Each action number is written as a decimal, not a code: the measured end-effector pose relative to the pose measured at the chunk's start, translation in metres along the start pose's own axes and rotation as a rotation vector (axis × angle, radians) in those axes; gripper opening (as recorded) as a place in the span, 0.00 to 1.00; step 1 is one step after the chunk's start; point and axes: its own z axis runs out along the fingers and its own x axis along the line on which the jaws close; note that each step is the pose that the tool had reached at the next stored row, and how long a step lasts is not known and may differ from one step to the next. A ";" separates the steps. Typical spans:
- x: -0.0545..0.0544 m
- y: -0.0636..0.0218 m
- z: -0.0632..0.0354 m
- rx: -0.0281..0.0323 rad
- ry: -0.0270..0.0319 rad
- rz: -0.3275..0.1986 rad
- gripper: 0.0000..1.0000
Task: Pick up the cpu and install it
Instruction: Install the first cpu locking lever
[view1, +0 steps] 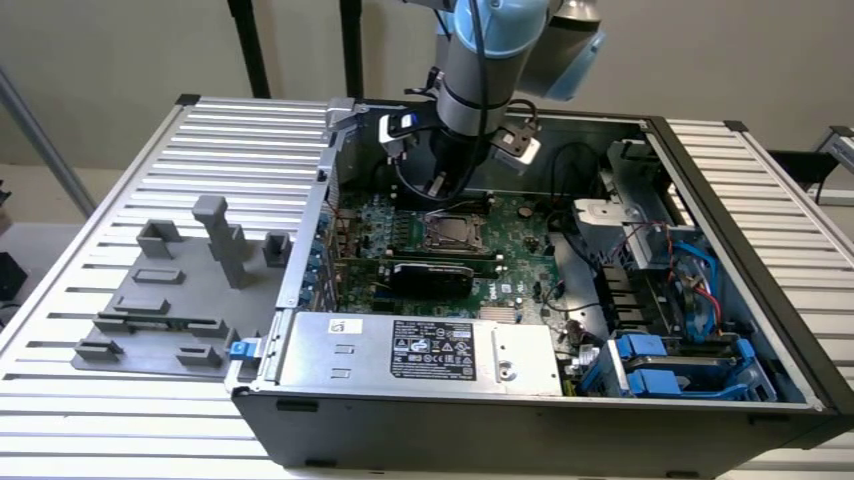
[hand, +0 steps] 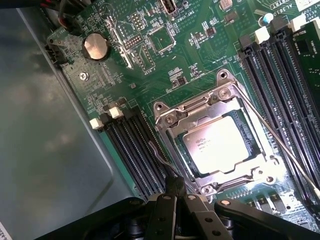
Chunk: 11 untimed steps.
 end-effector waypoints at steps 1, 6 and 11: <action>0.000 -0.0002 0.0002 0.0000 0.0001 0.000 0.11; 0.002 -0.0007 0.0008 0.0000 0.0001 0.000 0.11; 0.001 -0.0003 0.0006 0.0036 -0.0018 0.001 0.11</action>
